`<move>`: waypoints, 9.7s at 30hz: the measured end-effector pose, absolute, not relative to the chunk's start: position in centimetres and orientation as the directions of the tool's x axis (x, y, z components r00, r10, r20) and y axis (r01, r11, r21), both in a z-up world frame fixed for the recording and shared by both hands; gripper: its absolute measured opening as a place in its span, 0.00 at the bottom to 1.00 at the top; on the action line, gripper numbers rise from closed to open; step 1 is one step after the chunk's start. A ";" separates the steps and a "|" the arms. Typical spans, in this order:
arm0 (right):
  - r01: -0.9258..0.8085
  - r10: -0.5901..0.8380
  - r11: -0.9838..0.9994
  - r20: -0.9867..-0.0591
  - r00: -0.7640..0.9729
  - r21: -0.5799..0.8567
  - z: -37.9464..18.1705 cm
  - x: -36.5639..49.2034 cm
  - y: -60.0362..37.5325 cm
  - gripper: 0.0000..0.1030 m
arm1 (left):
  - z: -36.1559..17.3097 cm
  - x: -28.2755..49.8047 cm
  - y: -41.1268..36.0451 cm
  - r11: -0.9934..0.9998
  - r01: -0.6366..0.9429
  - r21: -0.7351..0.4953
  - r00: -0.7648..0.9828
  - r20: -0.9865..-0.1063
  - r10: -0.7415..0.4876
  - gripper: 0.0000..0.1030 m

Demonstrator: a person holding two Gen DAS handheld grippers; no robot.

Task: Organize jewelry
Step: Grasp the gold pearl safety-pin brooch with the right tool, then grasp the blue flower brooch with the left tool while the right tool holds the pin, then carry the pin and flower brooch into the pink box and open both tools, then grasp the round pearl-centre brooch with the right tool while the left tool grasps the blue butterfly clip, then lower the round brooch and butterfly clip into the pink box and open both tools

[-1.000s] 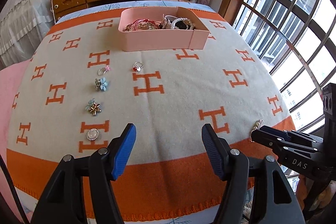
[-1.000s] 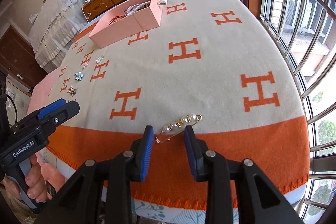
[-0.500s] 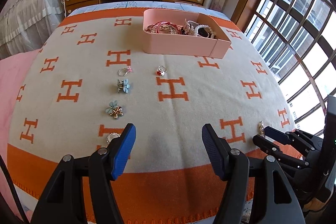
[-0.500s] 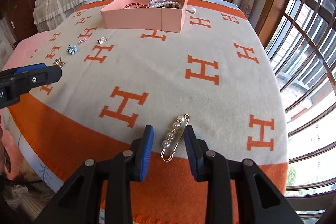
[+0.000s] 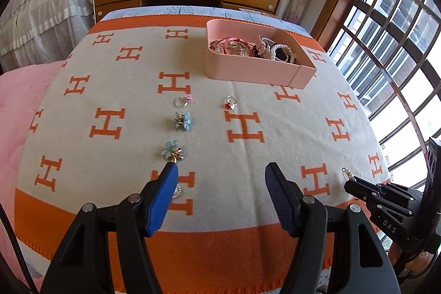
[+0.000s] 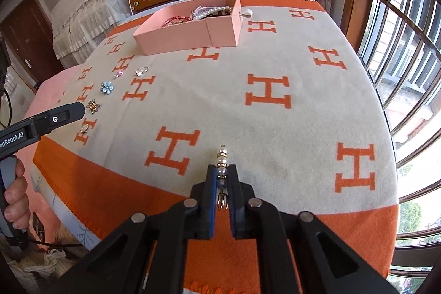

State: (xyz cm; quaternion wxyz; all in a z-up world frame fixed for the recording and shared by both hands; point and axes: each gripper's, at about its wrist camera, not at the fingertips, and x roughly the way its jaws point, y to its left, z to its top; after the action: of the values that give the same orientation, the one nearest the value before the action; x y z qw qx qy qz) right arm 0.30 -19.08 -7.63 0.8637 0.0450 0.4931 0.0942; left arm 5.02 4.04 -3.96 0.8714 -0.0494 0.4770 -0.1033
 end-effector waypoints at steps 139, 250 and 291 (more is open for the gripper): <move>-0.119 0.399 0.888 -0.618 0.677 0.443 -0.4 10.6 -18.1 0.12 | 3.9 11.1 7.4 0.982 0.033 -0.184 0.759 -0.635 -0.144 0.63; -0.246 0.413 0.911 -0.710 0.571 0.332 -7.6 7.8 -10.8 0.19 | -8.2 11.3 5.4 0.992 0.052 -0.116 0.574 -0.809 -0.125 0.13; -0.021 0.440 0.850 -0.689 0.576 0.526 -4.4 27.4 -16.3 0.23 | -3.8 30.3 -0.4 0.969 0.149 -0.196 0.554 -0.796 -0.246 0.51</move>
State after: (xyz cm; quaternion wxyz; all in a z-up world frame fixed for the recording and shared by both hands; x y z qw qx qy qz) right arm 27.37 -16.35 -4.37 0.8550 0.2382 0.4405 0.1348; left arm 30.29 -0.38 -3.85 0.8798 -0.0530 0.4589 -0.1122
